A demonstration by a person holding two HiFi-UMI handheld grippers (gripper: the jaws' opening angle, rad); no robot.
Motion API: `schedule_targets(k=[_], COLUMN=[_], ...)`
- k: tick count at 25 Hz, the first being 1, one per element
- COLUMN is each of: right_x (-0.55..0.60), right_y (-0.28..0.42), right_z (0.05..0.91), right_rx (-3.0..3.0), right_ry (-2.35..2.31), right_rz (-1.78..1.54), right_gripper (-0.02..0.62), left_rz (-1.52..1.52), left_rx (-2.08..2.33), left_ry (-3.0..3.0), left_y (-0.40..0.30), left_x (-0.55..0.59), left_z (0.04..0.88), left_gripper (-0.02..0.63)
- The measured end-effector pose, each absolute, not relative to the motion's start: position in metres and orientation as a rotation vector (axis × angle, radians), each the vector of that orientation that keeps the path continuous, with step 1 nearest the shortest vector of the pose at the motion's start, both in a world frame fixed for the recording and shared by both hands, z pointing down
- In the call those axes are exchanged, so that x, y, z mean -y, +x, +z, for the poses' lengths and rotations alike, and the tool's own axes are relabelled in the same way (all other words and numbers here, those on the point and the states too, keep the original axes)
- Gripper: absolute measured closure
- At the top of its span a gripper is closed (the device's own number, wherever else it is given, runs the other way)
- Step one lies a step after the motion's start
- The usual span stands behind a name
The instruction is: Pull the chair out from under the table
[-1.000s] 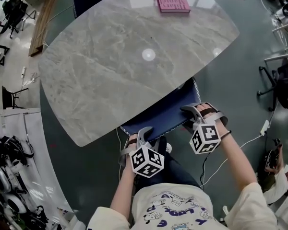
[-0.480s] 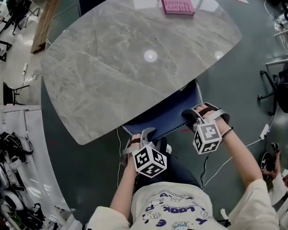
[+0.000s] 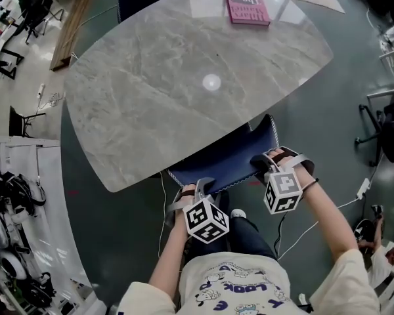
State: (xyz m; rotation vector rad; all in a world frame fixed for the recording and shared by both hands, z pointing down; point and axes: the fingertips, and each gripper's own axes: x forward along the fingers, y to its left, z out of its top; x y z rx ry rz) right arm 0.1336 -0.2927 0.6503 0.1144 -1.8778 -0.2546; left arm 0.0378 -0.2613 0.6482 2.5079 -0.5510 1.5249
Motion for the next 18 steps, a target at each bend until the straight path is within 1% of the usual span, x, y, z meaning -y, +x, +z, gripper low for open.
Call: schedule_targets(k=[18], right_x=[0.193], right_y=[0.155], right_z=[0.652], right_rx=[1.89], right_ry=[0.069], right_rz=[-0.298], right_gripper=[0.508], left_rz=[1.506], left_rx=[0.649], left_ry=[2.469], left_y=[0.061], left_x=[0.157], left_z=[0.65], left_gripper=[0.514])
